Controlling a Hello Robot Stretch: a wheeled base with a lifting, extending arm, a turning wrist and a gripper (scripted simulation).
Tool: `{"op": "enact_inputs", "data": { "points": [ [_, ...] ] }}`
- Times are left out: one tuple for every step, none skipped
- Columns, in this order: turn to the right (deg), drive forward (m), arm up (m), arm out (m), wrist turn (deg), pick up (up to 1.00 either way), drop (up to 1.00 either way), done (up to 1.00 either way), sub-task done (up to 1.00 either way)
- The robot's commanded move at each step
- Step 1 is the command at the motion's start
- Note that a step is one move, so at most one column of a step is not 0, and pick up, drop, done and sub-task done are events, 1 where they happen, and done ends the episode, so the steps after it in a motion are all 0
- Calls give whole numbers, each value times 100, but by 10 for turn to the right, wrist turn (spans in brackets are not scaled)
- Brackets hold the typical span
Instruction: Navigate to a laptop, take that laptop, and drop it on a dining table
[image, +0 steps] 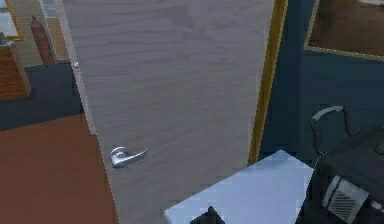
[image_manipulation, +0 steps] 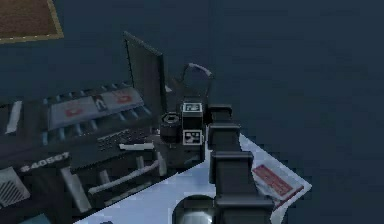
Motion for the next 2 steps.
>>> {"op": "enact_inputs", "data": {
  "points": [
    [0,0,-32,0,0,0,0,0,0],
    [0,0,0,0,0,0,100,0,0]
  ]
}}
